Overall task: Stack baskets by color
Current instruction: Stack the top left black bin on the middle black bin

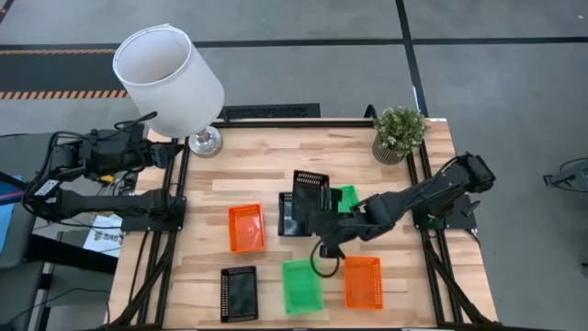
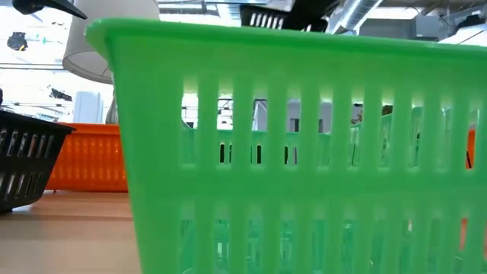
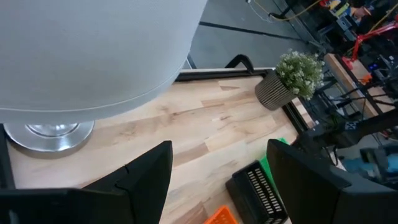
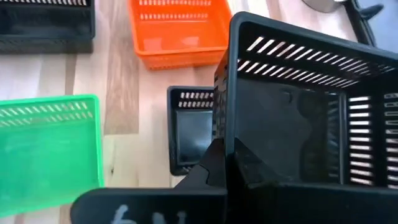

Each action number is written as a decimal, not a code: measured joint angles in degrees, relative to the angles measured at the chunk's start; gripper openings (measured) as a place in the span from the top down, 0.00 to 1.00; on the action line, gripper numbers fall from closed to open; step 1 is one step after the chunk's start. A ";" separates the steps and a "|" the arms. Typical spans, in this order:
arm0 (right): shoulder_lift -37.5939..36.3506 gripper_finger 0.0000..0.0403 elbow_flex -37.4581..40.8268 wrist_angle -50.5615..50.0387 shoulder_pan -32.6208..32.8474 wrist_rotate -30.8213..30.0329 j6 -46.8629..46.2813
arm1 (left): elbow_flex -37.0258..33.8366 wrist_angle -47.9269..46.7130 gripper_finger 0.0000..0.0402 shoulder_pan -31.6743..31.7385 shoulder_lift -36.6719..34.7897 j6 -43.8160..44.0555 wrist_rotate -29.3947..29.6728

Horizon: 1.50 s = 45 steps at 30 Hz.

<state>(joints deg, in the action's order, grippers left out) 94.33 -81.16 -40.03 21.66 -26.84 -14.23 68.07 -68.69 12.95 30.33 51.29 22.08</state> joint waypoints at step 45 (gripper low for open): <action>16.38 0.75 0.97 8.73 -4.98 6.19 5.43 | 0.02 -1.31 0.37 0.00 0.00 -0.64 2.18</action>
<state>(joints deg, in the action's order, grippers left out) 110.72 -80.19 -31.30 16.69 -20.66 -8.80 68.10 -70.00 12.95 30.33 50.65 24.26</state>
